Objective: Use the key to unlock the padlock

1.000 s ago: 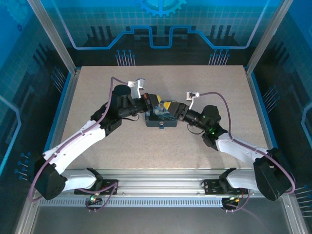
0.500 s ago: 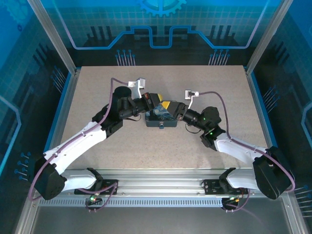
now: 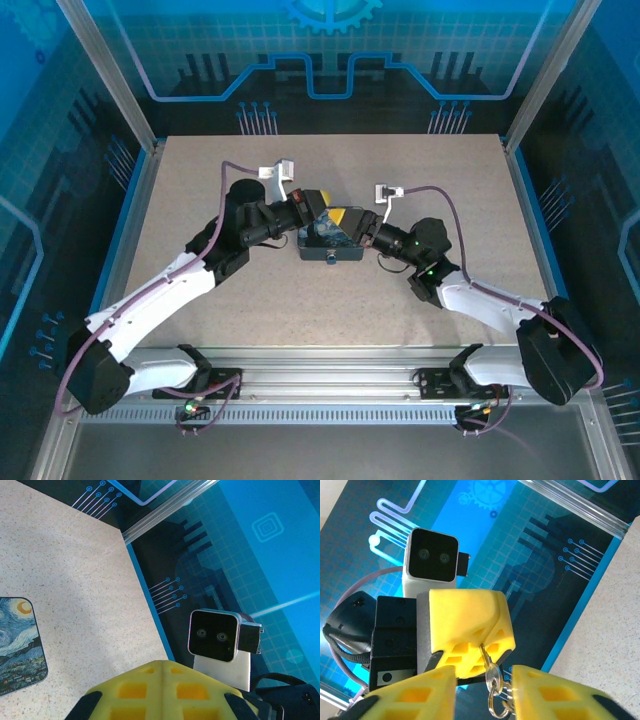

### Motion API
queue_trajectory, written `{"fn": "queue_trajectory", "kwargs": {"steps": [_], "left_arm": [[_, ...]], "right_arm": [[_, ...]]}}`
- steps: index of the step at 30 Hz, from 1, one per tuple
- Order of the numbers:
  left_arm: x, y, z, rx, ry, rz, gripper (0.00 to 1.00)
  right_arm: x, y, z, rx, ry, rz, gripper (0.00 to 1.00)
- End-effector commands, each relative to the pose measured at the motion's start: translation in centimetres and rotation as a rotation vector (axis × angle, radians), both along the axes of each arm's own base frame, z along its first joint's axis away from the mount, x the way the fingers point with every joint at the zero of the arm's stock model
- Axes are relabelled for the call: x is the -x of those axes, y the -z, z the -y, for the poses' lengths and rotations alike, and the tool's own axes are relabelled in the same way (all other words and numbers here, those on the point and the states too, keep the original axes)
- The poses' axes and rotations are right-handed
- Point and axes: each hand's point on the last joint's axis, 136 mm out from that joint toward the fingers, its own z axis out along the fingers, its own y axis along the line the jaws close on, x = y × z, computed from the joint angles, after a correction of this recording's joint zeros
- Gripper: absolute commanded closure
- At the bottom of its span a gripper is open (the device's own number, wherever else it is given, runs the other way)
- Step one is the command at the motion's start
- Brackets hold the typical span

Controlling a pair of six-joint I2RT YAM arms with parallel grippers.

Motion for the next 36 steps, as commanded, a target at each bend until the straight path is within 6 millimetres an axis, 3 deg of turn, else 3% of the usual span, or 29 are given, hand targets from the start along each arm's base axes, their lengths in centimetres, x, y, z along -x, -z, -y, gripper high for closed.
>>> {"fn": "queue_trajectory", "kwargs": {"steps": [1,5,9,15,16,20,24,26,30,36], "left_arm": [[0.3,-1.0,-0.1,0.034,-0.010,0.029,1.00],[0.4,-1.0,-0.2,0.035,-0.014,0.031,1.00],[0.5,-0.9,-0.2,0.036,-0.007,0.031,1.00],[0.7,-0.7,-0.3,0.028,-0.008,0.029,1.00],[0.7,-0.7,-0.4,0.025,-0.009,0.028,0.94],[0.8,-0.3,-1.1,0.002,-0.032,0.023,0.47],[1.4,0.5,-2.0,-0.057,-0.043,0.021,0.13],[1.8,1.1,-2.3,-0.084,-0.038,0.021,0.02],[2.6,3.2,-2.8,-0.144,-0.020,-0.007,0.01],[3.7,8.0,-2.7,-0.212,0.029,-0.108,0.01]], "right_arm": [[0.4,-2.1,-0.4,-0.034,-0.016,0.065,0.73],[0.4,-1.9,-0.3,-0.029,-0.010,0.063,0.81],[0.1,-1.5,-0.1,-0.014,0.007,0.058,1.00],[0.0,-1.1,0.3,0.010,0.024,0.056,1.00],[0.0,-1.0,0.4,0.017,0.026,0.054,1.00],[0.1,-0.6,1.0,0.047,0.038,0.054,1.00],[0.5,0.4,2.0,0.143,0.067,0.054,1.00],[0.7,0.9,2.8,0.191,0.086,0.054,1.00],[0.6,2.7,5.1,0.296,0.142,0.027,1.00],[0.8,5.0,8.7,0.411,0.226,0.000,1.00]]}}
